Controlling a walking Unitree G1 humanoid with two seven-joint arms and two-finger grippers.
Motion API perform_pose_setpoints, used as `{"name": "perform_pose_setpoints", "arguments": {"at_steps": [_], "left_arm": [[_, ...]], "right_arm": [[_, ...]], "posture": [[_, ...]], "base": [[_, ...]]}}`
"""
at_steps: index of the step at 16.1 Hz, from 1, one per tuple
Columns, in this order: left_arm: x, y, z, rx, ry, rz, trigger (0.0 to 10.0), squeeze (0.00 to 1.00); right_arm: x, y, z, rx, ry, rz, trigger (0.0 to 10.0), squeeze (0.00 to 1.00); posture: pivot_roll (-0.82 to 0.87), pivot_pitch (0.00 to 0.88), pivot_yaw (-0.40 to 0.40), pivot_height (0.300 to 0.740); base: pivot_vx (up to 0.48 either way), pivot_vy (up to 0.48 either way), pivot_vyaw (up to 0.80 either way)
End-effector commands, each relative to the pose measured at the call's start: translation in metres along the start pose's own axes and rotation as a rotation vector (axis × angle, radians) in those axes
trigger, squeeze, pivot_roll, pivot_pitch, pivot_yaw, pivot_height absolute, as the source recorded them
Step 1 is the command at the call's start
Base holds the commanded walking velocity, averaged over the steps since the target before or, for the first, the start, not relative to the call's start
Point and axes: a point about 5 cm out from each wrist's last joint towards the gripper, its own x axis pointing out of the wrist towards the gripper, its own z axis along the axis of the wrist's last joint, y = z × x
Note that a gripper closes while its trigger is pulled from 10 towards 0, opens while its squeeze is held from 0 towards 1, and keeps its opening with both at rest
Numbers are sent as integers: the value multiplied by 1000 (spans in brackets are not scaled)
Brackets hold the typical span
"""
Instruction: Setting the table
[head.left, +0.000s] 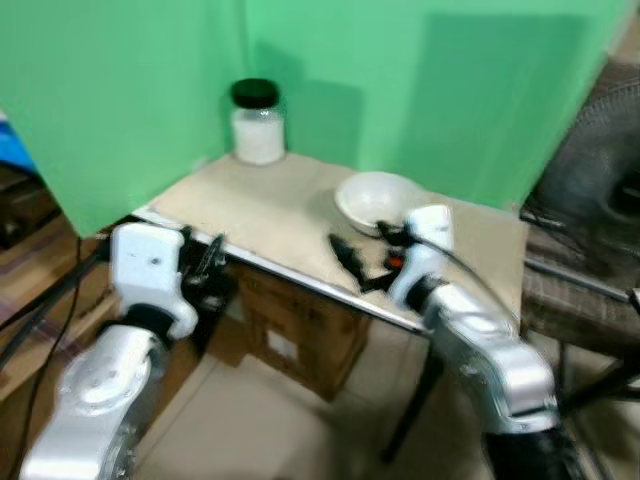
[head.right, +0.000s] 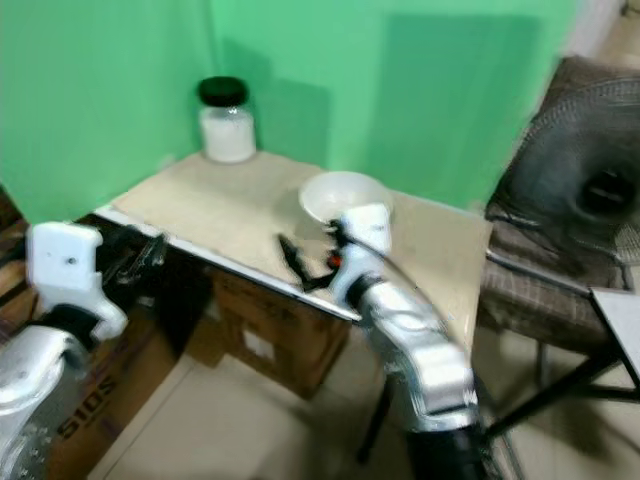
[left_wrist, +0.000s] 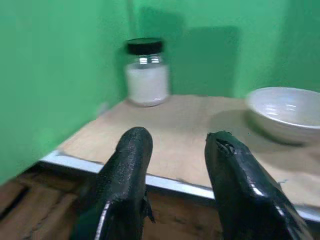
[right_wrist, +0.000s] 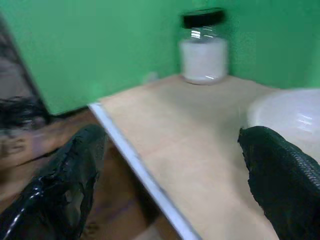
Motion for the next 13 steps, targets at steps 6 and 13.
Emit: {"name": "perform_pose_setpoints", "arguments": {"at_steps": [6,13], "left_arm": [[0,-4,2,-14,3,-25,10000,1000],[-3,-8,-3,21,28,-69,10000,910]], "right_arm": [[-1,-13,6,8,-21,-61,10000,761],[0,-15,6,-6,27,-94,10000,718]], "posture": [[68,0,-20,740],[56,0,-10,740]], "base": [[357,0,-400],[245,0,0]]}}
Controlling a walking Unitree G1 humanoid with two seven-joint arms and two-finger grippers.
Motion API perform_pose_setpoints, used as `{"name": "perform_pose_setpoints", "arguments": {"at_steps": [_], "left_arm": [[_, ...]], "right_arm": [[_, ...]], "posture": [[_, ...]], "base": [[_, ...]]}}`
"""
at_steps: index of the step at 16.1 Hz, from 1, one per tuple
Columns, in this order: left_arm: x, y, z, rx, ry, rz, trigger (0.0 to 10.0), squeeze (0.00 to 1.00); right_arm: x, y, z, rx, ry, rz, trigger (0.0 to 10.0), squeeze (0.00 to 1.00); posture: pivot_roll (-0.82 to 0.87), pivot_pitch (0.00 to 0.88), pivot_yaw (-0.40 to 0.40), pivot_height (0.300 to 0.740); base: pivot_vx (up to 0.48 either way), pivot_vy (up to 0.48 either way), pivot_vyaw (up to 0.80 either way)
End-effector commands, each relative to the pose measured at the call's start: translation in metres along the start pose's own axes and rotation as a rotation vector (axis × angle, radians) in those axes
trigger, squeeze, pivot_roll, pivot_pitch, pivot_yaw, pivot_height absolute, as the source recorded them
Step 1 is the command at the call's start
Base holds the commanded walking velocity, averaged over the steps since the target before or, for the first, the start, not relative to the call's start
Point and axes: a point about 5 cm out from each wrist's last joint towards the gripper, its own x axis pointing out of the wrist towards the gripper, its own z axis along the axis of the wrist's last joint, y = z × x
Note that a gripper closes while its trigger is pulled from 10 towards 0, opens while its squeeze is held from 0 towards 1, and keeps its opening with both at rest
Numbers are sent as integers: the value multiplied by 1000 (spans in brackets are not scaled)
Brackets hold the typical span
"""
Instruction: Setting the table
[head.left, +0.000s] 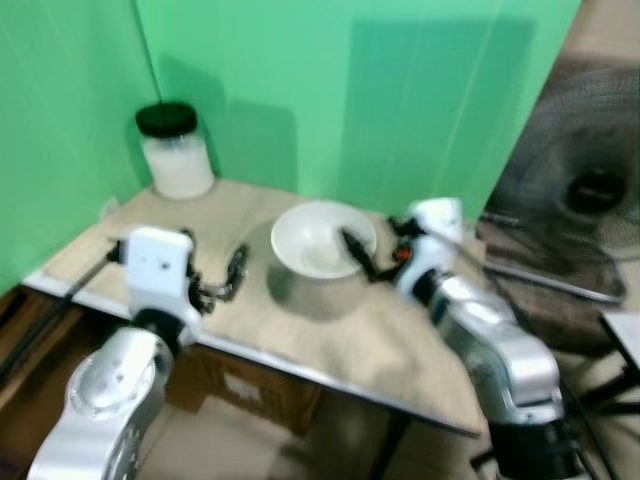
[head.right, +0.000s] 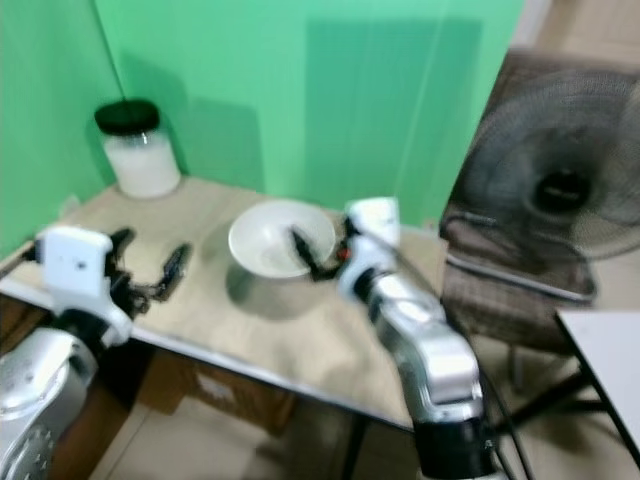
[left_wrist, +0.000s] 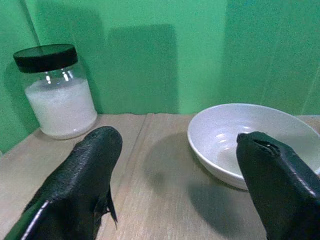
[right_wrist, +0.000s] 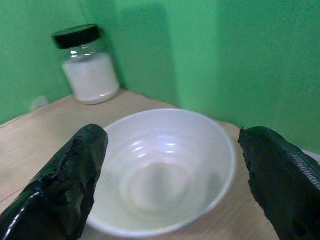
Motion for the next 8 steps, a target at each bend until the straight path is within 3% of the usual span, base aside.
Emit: {"name": "perform_pose_setpoints", "arguments": {"at_steps": [1,4,5,6,8], "left_arm": [[-2,3,-2,16,17,-5,10000,839],[-1,-1,-2,35,31,-103,10000,820],[0,-3,-3,43,36,-138,10000,725],[0,-5,-3,52,42,-179,10000,616],[0,-8,-5,65,55,-250,10000,545]], "right_arm": [[5,7,2,-25,42,17,10000,718],[12,-11,2,27,157,-61,10000,671],[14,-16,3,73,181,-87,10000,157],[18,-21,4,99,207,-123,10000,0],[25,-27,4,112,272,-184,10000,0]], "posture": [[52,0,0,740],[46,0,10,740],[38,0,15,740],[35,0,16,740],[33,0,13,740]], "base": [[0,0,0],[0,0,0],[0,0,0],[0,0,0],[0,0,0]]}}
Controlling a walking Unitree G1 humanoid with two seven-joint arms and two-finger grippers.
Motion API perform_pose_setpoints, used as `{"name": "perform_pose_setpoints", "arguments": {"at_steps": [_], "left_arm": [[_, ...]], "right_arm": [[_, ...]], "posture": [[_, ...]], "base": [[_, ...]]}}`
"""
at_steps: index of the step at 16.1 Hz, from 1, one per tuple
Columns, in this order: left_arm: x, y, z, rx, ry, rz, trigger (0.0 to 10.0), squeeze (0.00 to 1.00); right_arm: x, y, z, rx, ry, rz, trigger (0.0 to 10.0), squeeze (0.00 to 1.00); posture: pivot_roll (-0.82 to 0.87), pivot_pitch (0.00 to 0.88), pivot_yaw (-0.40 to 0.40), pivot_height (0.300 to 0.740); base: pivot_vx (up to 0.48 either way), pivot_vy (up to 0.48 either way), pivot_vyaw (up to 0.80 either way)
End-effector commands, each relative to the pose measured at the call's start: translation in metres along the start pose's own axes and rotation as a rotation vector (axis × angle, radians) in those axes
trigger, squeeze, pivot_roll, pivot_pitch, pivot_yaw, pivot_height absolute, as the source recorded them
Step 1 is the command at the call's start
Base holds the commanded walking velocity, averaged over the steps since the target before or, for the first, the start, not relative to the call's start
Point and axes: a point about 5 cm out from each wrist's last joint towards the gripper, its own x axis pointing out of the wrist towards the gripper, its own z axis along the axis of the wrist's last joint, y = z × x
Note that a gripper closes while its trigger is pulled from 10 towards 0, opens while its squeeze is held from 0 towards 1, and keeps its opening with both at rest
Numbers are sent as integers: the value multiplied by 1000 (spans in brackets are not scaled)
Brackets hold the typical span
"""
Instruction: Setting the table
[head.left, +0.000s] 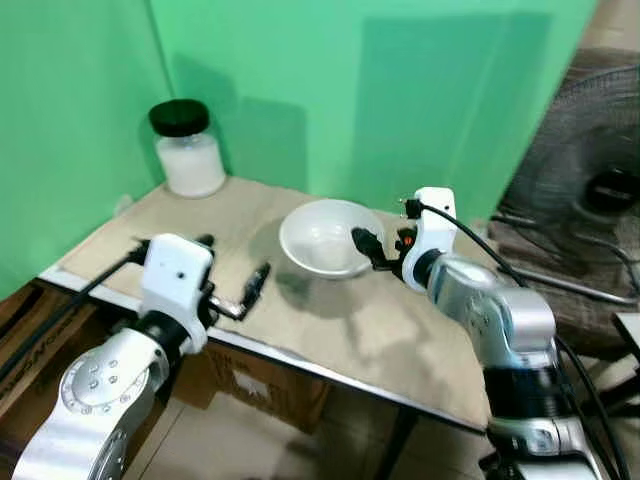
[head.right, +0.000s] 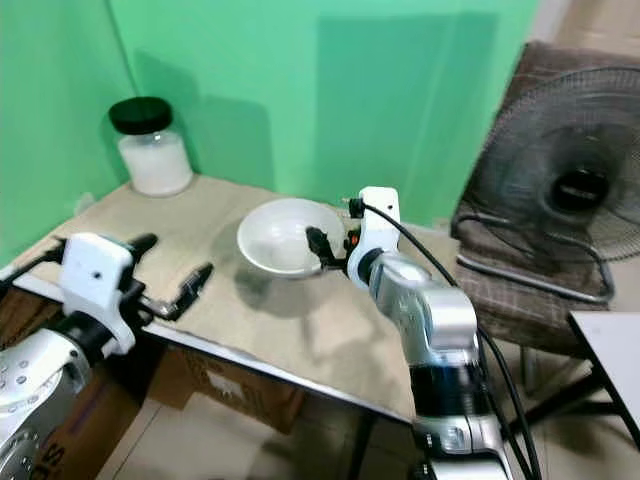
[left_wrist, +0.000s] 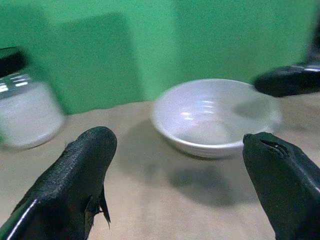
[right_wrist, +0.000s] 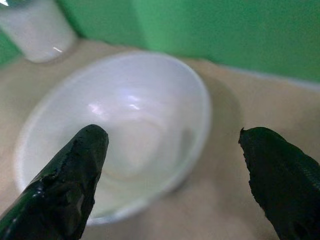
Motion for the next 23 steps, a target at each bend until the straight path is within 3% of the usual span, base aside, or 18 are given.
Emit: {"name": "perform_pose_setpoints", "arguments": {"at_steps": [1,3,4,5,6,7,14,23], "left_arm": [[2,-1,-5,10,26,-71,10000,545],[2,-1,-7,24,43,-137,10000,541],[-1,0,-8,33,60,-180,10000,541],[-1,0,-8,33,61,-186,10000,541],[-3,1,-8,33,68,-206,10000,541],[-4,1,-8,35,71,-214,10000,537],[-6,-4,-10,29,78,-248,10000,533],[-7,-4,-11,36,83,-249,10000,522]], "right_arm": [[7,-4,0,26,53,-58,10000,0],[16,-4,-3,87,100,-81,10000,0],[24,-5,-4,160,115,-95,6706,0],[25,-4,-4,178,116,-90,6706,0],[30,-4,-5,244,125,-86,2196,0],[34,-3,-6,294,136,-83,0,0],[47,3,-6,478,152,-72,0,0],[51,5,-10,565,168,-49,0,0]], "posture": [[32,0,14,740],[31,0,12,740],[31,0,12,740],[31,0,12,740],[33,0,15,740],[35,0,13,740],[41,0,2,740],[47,0,-3,740]], "base": [[0,0,0],[0,0,0],[0,0,0],[0,0,0],[0,0,0],[0,0,0],[0,0,0],[0,0,0]]}}
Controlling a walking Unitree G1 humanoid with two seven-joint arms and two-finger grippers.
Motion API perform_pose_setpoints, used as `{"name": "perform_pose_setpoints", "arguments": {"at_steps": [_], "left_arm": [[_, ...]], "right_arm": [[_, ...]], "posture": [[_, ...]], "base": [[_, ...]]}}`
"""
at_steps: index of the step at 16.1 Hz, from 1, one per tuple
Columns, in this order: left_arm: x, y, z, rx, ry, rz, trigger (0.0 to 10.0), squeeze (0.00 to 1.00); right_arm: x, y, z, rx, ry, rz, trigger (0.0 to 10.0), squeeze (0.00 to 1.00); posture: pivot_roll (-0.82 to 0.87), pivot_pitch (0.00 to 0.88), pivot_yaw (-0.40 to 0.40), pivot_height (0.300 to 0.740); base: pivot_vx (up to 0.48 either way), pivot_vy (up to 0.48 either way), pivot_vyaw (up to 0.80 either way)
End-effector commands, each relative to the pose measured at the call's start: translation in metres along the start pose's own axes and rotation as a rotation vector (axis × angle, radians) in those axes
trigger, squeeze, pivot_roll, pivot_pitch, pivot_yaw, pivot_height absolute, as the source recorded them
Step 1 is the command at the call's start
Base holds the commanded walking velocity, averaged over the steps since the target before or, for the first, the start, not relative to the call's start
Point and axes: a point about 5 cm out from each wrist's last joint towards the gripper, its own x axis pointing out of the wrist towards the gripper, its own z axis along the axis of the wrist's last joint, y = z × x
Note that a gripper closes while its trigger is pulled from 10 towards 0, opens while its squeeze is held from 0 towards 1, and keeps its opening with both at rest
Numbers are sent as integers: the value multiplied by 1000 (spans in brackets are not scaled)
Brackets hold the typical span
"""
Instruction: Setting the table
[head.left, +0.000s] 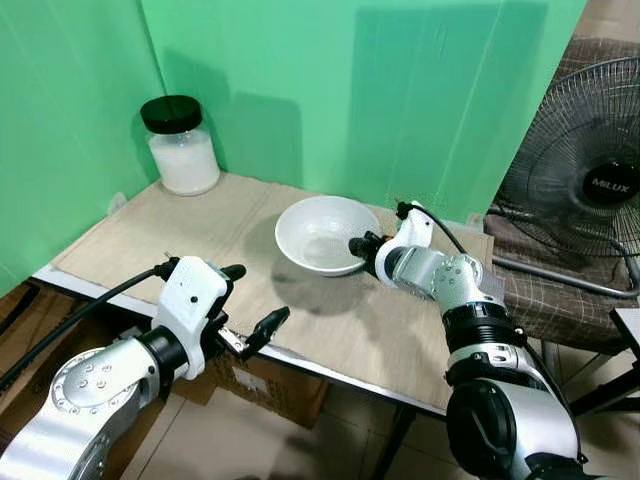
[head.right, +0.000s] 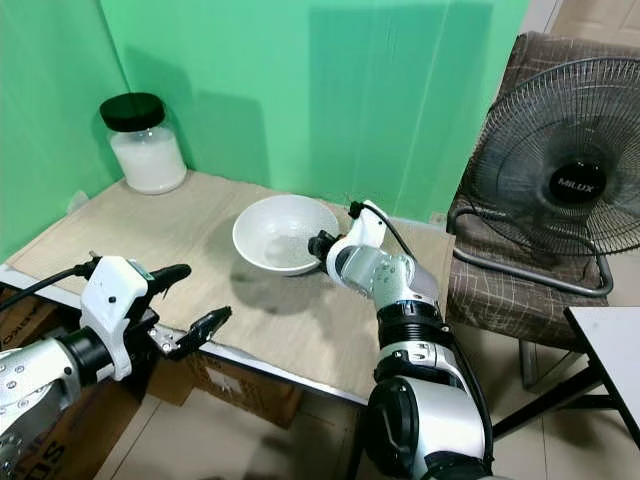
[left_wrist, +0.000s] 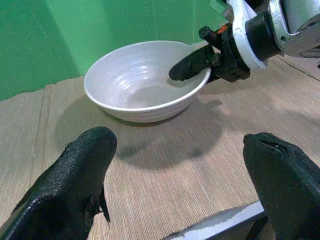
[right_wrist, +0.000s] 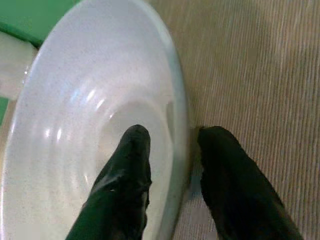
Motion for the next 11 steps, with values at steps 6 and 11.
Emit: {"name": "perform_pose_setpoints", "arguments": {"at_steps": [6,11], "left_arm": [[0,0,3,26,-5,-9,10000,510],[0,2,3,37,-3,3,10000,471]], "right_arm": [[-1,4,5,5,-14,10,0,0],[-3,4,4,-15,-27,33,0,0]], "posture": [[47,0,-2,740],[51,0,-8,740]], "base": [[0,0,0],[0,0,0]]}}
